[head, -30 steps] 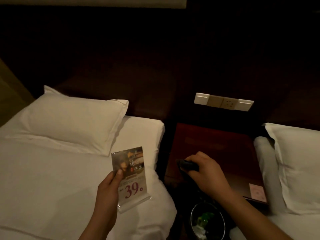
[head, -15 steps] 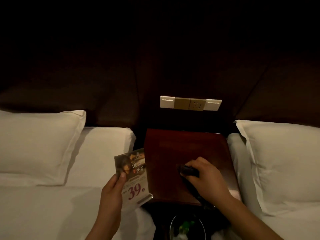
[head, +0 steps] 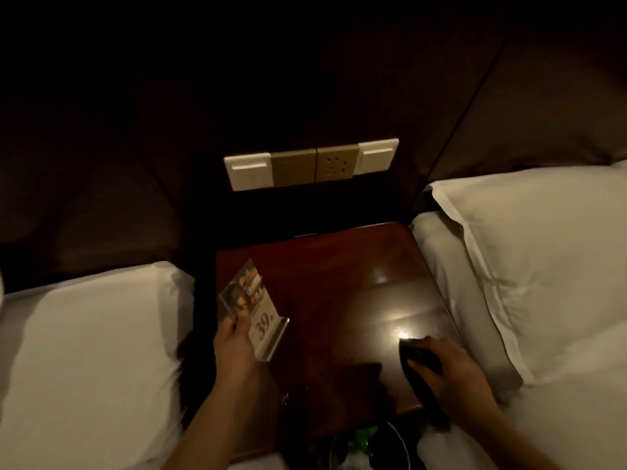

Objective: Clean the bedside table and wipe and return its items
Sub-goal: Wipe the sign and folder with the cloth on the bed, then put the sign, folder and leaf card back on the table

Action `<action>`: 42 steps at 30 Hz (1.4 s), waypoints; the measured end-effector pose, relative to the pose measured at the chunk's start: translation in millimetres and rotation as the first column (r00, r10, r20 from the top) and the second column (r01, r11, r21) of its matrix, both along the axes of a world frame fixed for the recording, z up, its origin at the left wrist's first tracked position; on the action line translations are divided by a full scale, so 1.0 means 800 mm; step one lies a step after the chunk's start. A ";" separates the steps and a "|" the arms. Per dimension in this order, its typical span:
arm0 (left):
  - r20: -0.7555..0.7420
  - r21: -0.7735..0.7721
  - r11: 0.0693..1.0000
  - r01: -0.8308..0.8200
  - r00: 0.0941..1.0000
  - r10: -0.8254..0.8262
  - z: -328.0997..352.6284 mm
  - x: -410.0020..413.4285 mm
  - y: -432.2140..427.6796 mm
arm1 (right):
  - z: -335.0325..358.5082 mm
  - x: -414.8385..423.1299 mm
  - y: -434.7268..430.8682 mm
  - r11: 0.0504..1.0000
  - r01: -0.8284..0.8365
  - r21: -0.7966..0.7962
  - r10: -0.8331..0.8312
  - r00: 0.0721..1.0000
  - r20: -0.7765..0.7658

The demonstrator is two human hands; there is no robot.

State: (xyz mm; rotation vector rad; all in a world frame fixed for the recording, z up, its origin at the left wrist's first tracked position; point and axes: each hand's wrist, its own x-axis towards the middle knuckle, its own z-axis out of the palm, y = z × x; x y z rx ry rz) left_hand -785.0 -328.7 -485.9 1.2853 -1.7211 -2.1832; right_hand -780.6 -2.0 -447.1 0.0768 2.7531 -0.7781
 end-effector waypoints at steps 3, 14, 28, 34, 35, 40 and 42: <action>-0.051 -0.045 0.999 0.016 0.999 -0.018 -0.039 -0.035 0.007 | -0.044 -0.003 0.048 0.988 0.155 0.005 -0.155 0.988 0.013; -0.114 -0.243 0.970 -0.032 0.994 0.005 -0.105 -0.053 0.066 | -0.128 -0.024 0.131 0.967 0.253 -0.007 -0.253 0.967 0.029; -0.045 -0.286 0.952 0.111 0.991 -0.130 -0.123 -0.020 0.058 | -0.157 -0.034 0.133 0.978 0.104 0.180 -0.099 0.994 -0.040; 0.028 -0.417 0.874 0.251 0.964 -0.263 -0.093 0.012 0.058 | -0.132 -0.026 0.097 0.982 -0.062 0.177 0.095 0.978 -0.188; 0.089 -0.490 0.820 0.294 0.953 -0.289 -0.084 0.019 0.059 | -0.125 -0.026 0.088 0.984 -0.083 0.157 0.112 0.977 -0.183; 0.254 -0.660 0.617 0.429 0.900 -0.354 -0.023 0.069 0.062 | -0.073 -0.009 0.056 0.979 -0.172 0.110 0.193 0.955 -0.225; 0.285 -0.676 0.577 0.459 0.884 -0.370 0.013 0.095 0.066 | -0.042 0.005 0.048 0.975 -0.212 0.072 0.223 0.948 -0.229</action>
